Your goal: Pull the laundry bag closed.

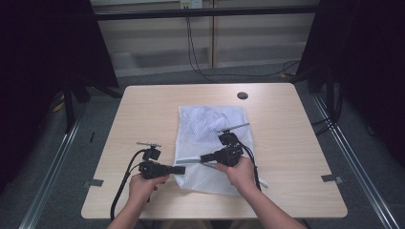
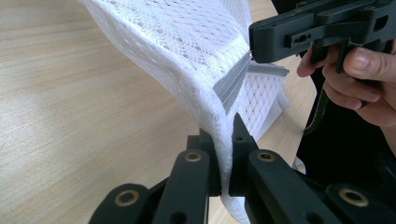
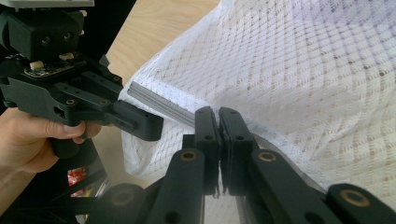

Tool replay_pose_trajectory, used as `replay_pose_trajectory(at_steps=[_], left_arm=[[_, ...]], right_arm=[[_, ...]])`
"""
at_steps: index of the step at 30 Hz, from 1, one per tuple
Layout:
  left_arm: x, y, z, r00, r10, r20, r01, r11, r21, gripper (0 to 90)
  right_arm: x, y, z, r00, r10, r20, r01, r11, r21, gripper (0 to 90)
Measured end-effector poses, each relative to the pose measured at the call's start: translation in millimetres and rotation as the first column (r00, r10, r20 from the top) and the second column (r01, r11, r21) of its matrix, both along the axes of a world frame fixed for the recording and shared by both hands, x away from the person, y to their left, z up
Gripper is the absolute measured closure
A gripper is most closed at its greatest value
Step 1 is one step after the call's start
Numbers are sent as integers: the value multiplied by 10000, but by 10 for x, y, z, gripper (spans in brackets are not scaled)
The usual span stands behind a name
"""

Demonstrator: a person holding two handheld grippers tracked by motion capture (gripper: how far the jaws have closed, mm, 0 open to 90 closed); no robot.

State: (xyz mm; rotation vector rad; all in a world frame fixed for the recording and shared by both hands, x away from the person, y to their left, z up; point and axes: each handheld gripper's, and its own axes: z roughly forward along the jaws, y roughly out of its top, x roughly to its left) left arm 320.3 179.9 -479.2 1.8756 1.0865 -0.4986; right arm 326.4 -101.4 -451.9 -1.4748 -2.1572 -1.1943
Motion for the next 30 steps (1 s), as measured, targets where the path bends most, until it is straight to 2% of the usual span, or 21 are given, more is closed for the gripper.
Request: replay_pose_trajectory(at_steps=[13,16,18,30], left_arm=[[-2,-7,-2,10000,-53,-65,53,10000,0,890],[7,15,3,10000,-42,18,42,10000,16,890],[5,13,5,10000,-32,0,32,10000,6,891],[4,6,1,10000,-49,-49,49,10000,18,890]], right_arm=[[-8,-15,-3,10000,24,-4,-24,10000,29,870],[-6,-31,-4,10000,-40,28,40,9999,-101,869],[0,-56,-15,10000,-73,38,73,10000,37,869],[-8,-85,-2,10000,-36,-7,36,10000,18,869]])
